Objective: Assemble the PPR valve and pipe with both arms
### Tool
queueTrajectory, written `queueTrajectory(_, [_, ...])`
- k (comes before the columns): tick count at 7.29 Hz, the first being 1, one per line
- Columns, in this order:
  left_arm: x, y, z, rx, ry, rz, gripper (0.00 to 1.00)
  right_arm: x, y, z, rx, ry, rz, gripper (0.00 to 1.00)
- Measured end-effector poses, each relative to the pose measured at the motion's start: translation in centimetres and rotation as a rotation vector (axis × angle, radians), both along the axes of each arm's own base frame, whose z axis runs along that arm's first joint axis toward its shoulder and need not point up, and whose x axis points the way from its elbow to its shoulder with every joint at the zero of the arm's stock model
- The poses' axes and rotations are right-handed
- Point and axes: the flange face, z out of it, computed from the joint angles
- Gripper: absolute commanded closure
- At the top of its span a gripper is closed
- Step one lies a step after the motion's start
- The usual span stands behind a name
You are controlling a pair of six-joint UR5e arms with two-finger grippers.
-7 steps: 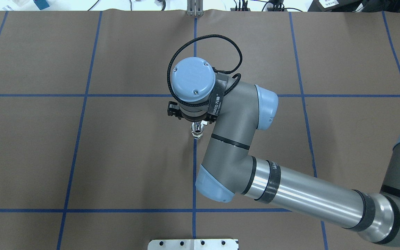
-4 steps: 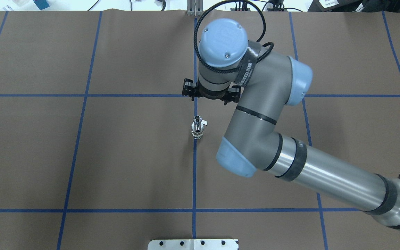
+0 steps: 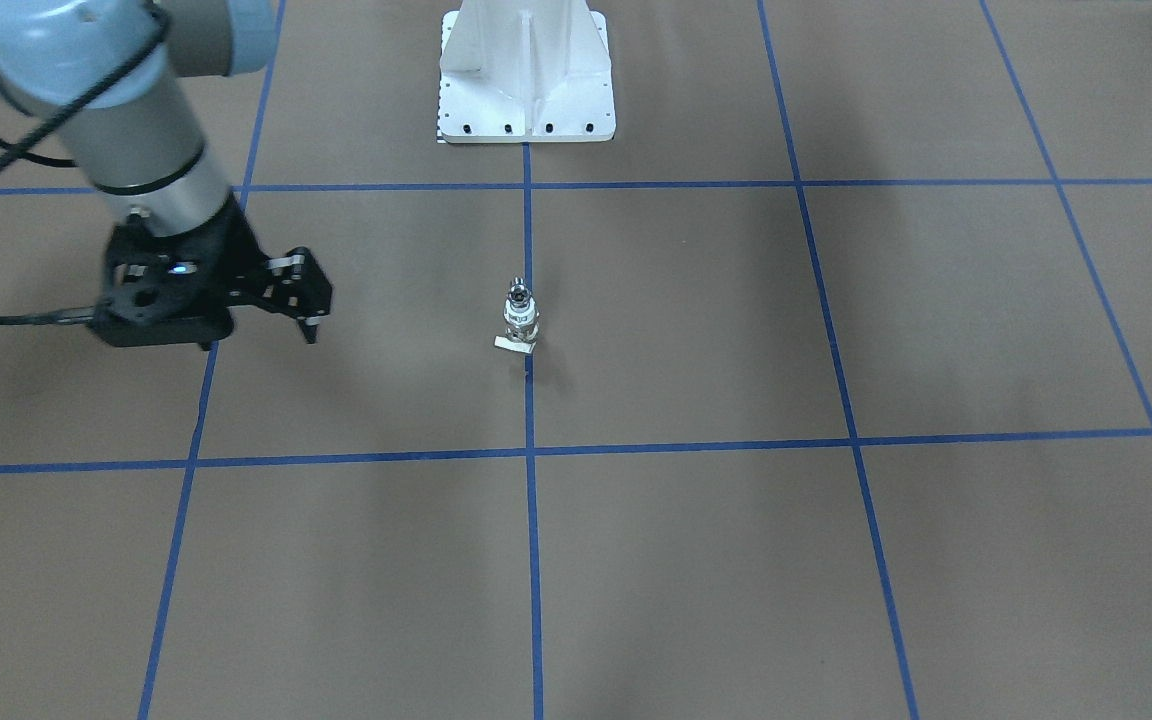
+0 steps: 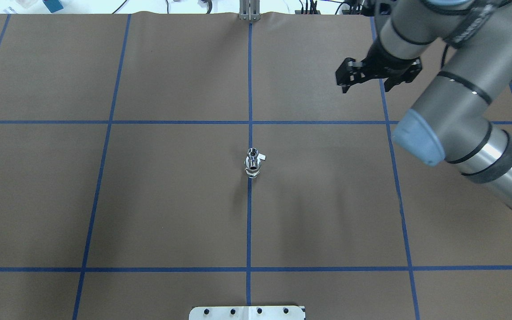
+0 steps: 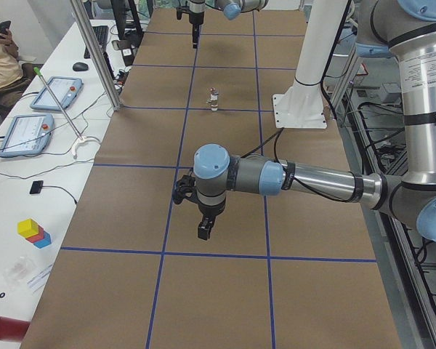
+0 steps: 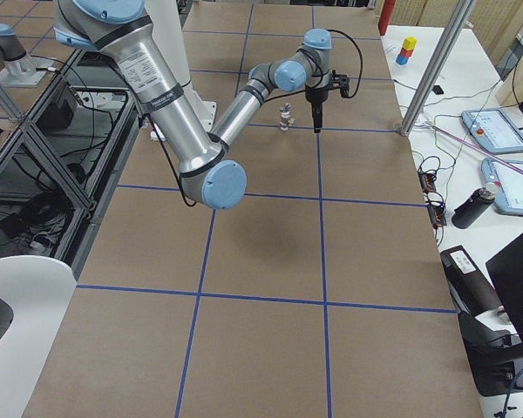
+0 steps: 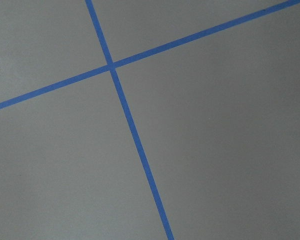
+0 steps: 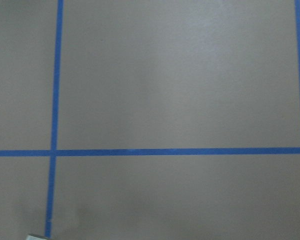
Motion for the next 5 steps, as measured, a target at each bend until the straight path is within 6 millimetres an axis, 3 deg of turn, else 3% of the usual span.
queueTrajectory(1, [-0.8,0.2,0.7,-0.033,0.000,-0.032,0.00,4.5,-1.1,3.5,0.033,0.027,-0.044,0.00])
queueTrajectory(3, [-3.1,1.0,1.1,-0.084,0.001,-0.095,0.00,11.6,-2.4,8.4,0.071,0.095,-0.128,0.00])
queueTrajectory(5, [-4.0,1.2,0.9,-0.086,0.001,-0.116,0.00,18.7,-2.1,13.9,0.068,0.158,-0.203,0.00])
